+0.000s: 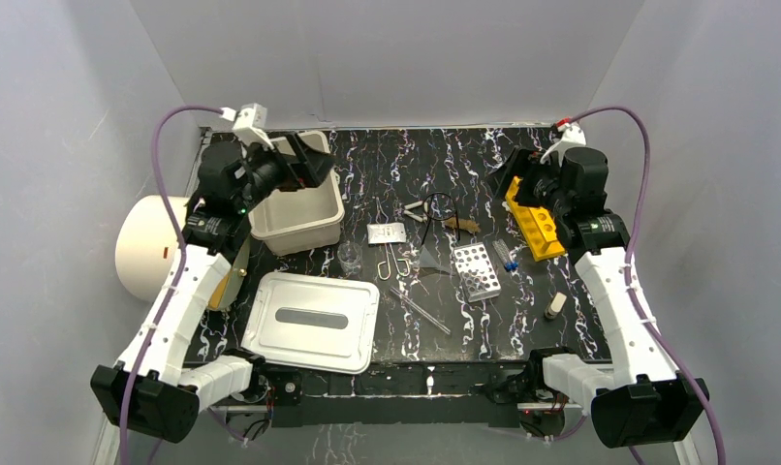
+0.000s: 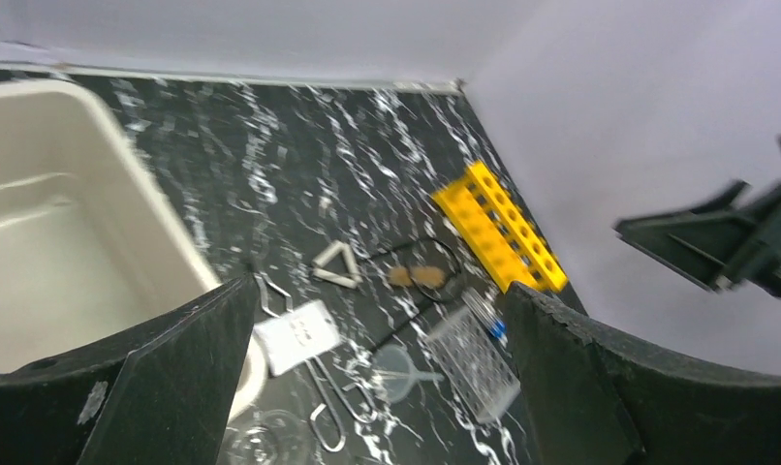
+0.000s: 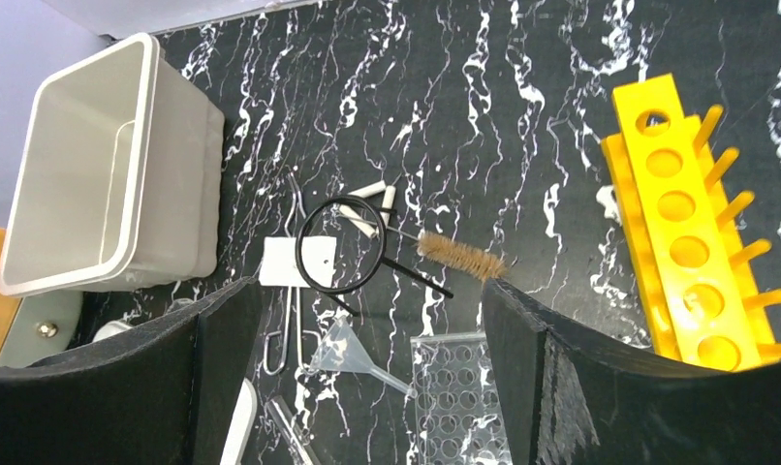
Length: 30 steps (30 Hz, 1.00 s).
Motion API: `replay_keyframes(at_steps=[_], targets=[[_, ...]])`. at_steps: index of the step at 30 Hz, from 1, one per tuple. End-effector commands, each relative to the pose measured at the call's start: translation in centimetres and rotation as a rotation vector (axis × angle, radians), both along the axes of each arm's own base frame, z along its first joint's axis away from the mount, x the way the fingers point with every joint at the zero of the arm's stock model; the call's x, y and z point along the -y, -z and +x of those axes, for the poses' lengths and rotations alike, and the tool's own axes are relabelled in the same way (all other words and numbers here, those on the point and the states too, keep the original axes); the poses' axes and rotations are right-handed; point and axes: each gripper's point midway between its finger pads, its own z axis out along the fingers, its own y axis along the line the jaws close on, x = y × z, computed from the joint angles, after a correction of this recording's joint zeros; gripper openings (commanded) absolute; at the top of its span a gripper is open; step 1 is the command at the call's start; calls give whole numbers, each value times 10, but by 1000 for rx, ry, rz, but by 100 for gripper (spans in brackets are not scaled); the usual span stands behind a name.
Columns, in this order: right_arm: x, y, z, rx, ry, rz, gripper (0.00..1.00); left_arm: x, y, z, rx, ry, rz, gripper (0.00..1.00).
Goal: Organize the chemistry lab equipment
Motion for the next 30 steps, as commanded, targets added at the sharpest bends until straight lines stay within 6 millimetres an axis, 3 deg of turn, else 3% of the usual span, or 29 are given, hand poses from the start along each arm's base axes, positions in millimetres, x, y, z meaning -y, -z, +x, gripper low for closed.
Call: replay_keyframes(at_steps=[1, 9, 13, 18, 22, 25, 30], targets=[[-1, -4, -2, 19, 15, 54, 92, 52, -7, -12, 24, 213, -19, 98], [8, 31, -11, -110, 96, 69, 91, 146, 57, -13, -191, 271, 84, 98], [14, 43, -15, -164, 145, 71, 90, 178, 91, -11, -292, 270, 118, 94], [12, 62, -22, -225, 150, 89, 88, 199, 121, 6, -423, 209, 81, 71], [8, 71, -27, -248, 135, 108, 86, 217, 138, 26, -452, 166, 116, 64], [3, 76, -28, -257, 106, 121, 86, 217, 158, 42, -475, 107, 184, 57], [1, 74, -29, -236, 77, 109, 86, 221, 186, 50, -520, 105, 257, 55]])
